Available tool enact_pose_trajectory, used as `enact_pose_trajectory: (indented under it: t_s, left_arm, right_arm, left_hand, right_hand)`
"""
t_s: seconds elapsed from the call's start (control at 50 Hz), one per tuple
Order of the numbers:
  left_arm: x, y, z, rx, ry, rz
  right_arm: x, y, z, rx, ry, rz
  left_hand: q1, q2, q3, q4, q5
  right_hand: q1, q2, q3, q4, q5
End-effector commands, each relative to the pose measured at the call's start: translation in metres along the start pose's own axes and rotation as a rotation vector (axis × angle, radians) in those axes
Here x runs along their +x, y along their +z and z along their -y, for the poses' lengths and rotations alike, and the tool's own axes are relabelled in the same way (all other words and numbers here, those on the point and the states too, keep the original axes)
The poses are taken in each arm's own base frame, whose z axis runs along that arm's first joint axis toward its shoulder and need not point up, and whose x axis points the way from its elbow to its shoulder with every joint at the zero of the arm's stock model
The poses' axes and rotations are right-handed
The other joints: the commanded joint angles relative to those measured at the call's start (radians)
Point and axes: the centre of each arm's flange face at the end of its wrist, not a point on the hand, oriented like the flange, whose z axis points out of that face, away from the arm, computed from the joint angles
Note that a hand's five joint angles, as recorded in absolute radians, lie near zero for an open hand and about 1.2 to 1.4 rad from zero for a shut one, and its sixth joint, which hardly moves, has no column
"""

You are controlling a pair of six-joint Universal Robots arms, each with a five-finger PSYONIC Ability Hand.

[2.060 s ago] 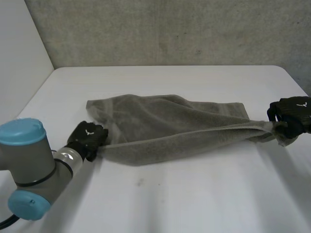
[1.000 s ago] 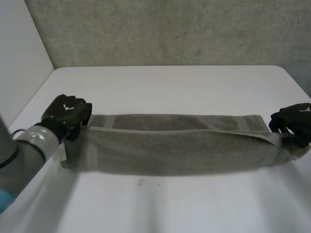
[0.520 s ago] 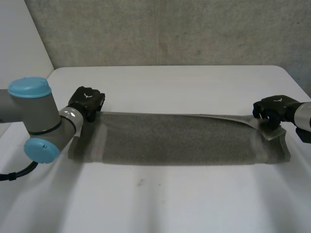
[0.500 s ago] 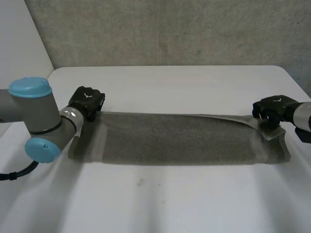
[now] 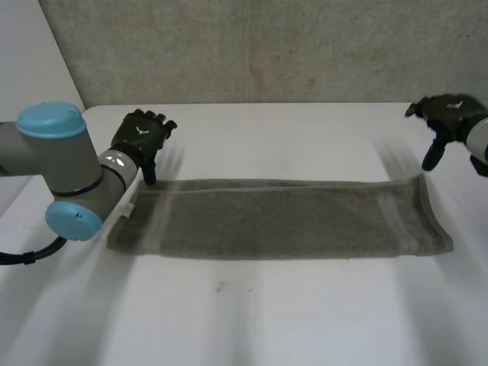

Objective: Fold the towel.

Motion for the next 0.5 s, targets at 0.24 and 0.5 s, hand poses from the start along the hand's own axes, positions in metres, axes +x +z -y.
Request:
enact_pose_trajectory:
  t_s: [0.24, 0.5]
  left_arm:
    - [-0.003, -0.057, 0.023, -0.013, -0.015, -0.018]
    - [0.012, -0.088, 0.006, -0.066, -0.156, -0.043]
  right_arm:
    - [-0.004, -0.073, 0.018, 0.028, -0.029, 0.013]
    - [-0.041, -0.103, -0.067, -0.097, -0.105, 0.097]
  left_hand:
    - [-0.003, 0.005, 0.002, 0.004, -0.029]
    - [0.0, 0.007, 0.005, 0.006, -0.026]
  right_hand:
    - [-0.063, -0.077, -0.072, -0.085, -0.063]
    - [0.041, 0.027, 0.032, 0.02, 0.041]
